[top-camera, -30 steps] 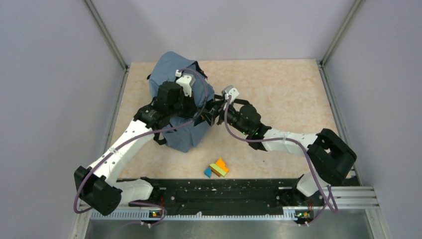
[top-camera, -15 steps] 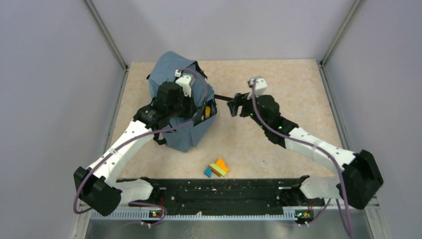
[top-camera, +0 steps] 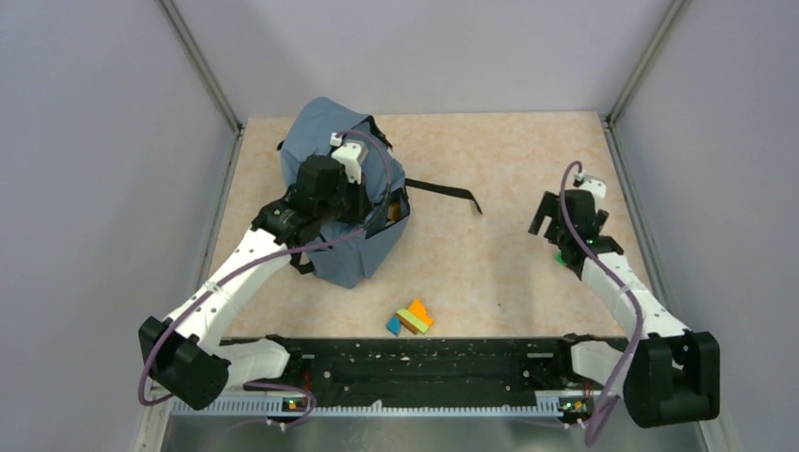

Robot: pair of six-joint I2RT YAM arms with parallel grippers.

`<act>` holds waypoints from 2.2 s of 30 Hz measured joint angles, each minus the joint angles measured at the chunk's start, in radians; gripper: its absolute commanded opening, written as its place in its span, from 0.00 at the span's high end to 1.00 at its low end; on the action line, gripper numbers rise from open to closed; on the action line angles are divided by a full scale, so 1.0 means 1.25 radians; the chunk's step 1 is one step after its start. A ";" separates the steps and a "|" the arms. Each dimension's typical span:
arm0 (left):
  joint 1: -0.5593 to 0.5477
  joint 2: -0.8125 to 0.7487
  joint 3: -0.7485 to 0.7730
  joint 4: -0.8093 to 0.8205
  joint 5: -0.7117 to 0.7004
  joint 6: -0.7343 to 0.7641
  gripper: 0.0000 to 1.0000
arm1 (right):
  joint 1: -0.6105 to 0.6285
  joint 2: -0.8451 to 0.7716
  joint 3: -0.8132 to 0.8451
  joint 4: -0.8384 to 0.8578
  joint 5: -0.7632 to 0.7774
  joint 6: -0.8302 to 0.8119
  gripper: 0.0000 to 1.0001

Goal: Pack the student bag
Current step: Pick up the stationery from the center of the board.

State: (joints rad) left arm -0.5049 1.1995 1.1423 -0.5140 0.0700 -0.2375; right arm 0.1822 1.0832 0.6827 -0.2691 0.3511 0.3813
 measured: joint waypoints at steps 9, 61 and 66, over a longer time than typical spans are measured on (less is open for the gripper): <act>0.000 0.000 0.000 0.000 0.000 0.000 0.94 | -0.211 0.137 -0.031 0.027 -0.124 -0.039 0.06; 0.001 -0.014 -0.006 -0.006 0.013 -0.004 0.94 | -0.249 0.172 -0.063 -0.099 -0.179 0.039 0.91; 0.001 -0.014 -0.006 -0.007 0.012 -0.004 0.94 | -0.240 0.183 -0.058 -0.075 -0.216 0.031 1.00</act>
State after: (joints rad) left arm -0.5037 1.1816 1.1347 -0.5224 0.0853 -0.2424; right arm -0.1184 1.3121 0.6098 -0.3626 0.0814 0.4194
